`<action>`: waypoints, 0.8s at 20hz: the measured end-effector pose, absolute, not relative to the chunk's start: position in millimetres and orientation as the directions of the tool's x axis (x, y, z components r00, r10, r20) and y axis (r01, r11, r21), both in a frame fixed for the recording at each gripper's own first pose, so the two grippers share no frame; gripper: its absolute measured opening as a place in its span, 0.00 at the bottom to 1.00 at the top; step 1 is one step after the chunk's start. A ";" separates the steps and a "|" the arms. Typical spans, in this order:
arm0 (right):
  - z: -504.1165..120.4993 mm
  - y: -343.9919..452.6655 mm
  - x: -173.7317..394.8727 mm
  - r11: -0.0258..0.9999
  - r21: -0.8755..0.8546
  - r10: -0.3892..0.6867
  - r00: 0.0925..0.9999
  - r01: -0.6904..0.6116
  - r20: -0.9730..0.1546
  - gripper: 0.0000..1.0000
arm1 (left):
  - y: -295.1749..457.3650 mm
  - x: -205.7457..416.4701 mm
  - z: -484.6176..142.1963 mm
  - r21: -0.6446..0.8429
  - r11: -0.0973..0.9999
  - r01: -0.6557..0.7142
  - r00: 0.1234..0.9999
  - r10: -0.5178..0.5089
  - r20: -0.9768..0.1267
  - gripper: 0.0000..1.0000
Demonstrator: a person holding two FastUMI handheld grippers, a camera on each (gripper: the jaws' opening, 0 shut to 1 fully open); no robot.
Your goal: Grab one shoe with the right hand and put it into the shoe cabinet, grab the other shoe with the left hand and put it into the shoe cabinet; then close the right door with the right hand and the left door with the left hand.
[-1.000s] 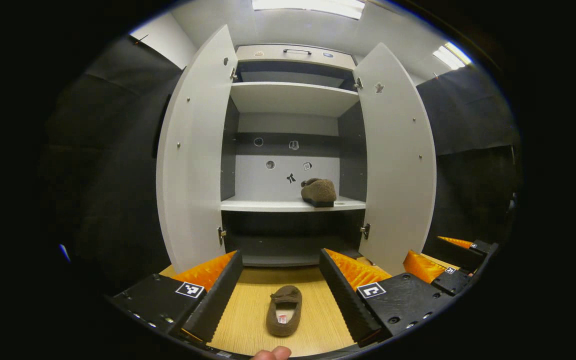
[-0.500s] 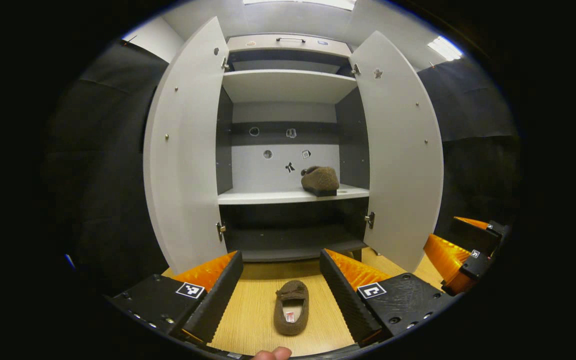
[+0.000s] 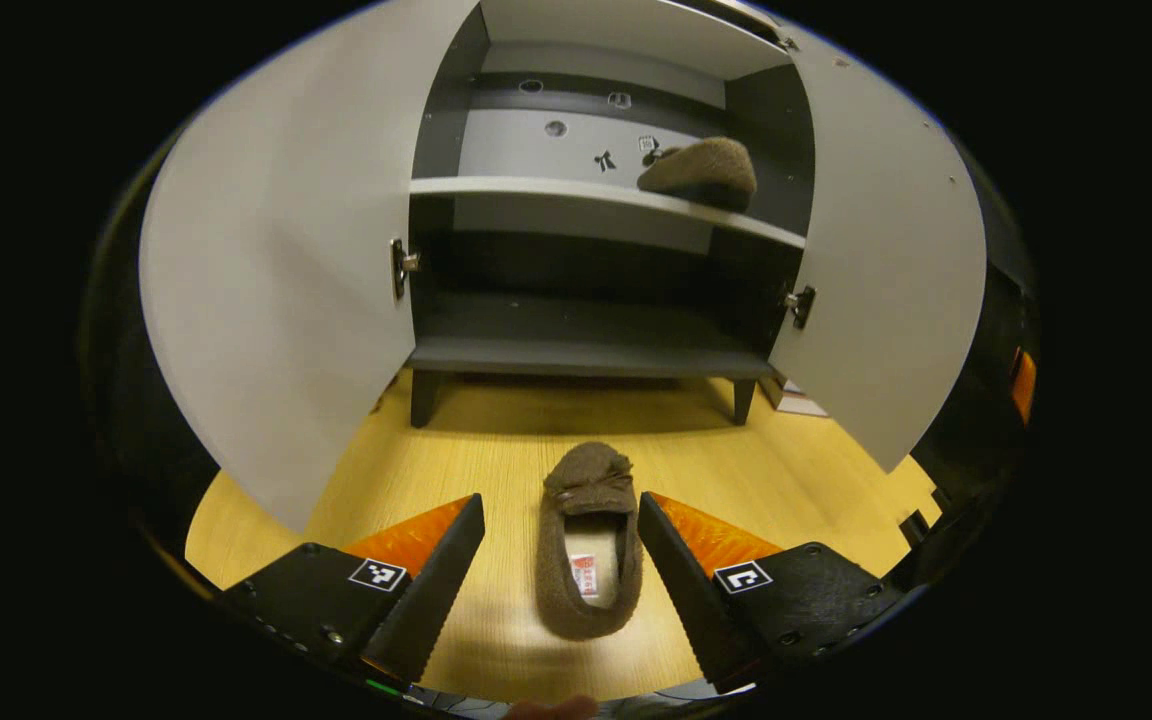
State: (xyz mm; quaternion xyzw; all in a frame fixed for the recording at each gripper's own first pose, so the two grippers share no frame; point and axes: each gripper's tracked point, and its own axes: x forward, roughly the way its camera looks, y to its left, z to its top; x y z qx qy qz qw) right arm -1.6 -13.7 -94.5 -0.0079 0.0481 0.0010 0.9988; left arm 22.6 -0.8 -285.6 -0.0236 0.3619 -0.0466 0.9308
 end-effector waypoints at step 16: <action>-102.8 -18.1 1.4 0.996 -0.083 -0.030 0.985 0.016 -0.169 0.96 | 11.4 51.6 -403.6 -0.204 0.978 -0.050 0.641 -0.125 -0.758 0.89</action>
